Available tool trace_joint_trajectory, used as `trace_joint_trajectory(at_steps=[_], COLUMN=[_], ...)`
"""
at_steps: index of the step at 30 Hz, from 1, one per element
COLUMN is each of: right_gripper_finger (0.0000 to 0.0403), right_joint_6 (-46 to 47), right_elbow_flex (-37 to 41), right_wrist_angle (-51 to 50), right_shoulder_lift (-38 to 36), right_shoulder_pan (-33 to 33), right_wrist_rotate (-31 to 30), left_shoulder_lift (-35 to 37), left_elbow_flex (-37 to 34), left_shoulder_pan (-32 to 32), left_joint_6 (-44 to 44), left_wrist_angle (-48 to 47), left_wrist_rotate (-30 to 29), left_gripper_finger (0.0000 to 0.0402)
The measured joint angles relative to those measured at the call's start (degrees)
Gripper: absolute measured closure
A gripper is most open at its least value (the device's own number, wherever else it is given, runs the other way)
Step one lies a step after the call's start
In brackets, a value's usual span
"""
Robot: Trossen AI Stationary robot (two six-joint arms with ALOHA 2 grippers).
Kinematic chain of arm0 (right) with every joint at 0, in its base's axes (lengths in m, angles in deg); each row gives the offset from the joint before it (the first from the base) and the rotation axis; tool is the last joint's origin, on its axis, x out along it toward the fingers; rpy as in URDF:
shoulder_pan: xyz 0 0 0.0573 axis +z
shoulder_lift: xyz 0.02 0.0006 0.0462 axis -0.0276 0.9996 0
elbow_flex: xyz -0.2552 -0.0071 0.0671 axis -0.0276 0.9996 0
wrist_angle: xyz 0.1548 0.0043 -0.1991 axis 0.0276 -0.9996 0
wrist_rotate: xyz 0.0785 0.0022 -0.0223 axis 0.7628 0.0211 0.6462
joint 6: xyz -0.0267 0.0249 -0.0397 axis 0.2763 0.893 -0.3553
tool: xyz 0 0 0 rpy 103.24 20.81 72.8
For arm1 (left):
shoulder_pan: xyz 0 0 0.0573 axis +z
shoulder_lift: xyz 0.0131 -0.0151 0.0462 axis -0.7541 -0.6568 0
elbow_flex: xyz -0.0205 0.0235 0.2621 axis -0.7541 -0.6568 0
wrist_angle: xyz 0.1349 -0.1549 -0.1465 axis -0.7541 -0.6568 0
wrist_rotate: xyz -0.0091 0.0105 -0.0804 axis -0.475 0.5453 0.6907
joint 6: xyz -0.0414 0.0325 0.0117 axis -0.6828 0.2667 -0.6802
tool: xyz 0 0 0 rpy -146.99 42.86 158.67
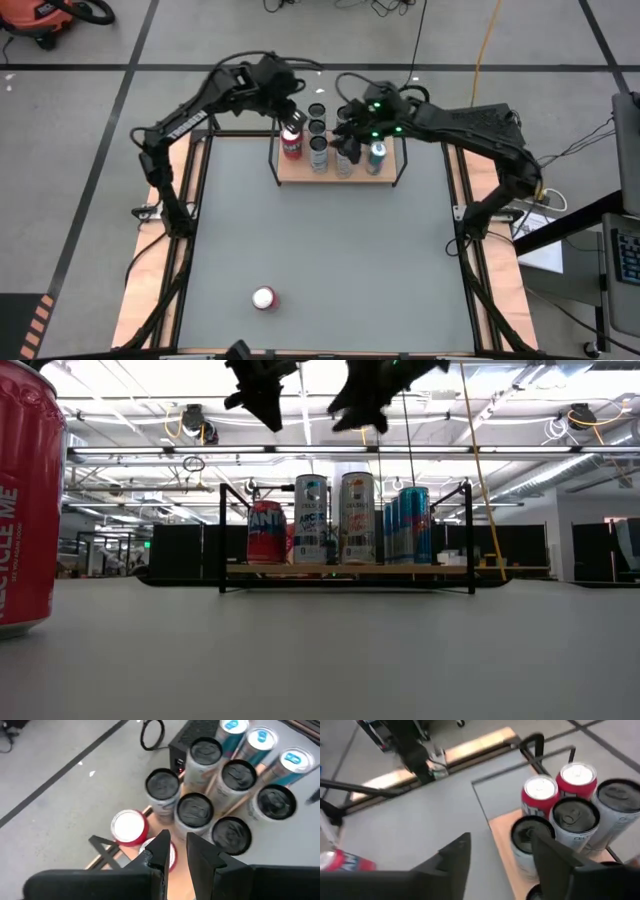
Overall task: Place canned beverage on shelf
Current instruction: Adjust the cans on the shelf
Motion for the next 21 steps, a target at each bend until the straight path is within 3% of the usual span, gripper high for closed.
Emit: trace_joint_trajectory(at_steps=[13,21], right_gripper_finger=[0.0392,0.0396], right_joint_6=[-2.56,-2.18], right_elbow_flex=[0.02,0.02], right_wrist_angle=[4.80,5.58], right_shoulder_lift=[9.03,11.30], right_shoulder_pan=[-1.50,-1.52], right_wrist_rotate=[3.17,2.96], left_shoulder_lift=[1.57,1.57], left_elbow_flex=[0.00,0.00], left_shoulder_pan=[2.00,2.75], left_joint_6=[-1.84,-0.18], left_wrist_angle=[-6.50,-7.76], left_wrist_rotate=[1.27,1.51], left_gripper_finger=[0.0343,0.0344])
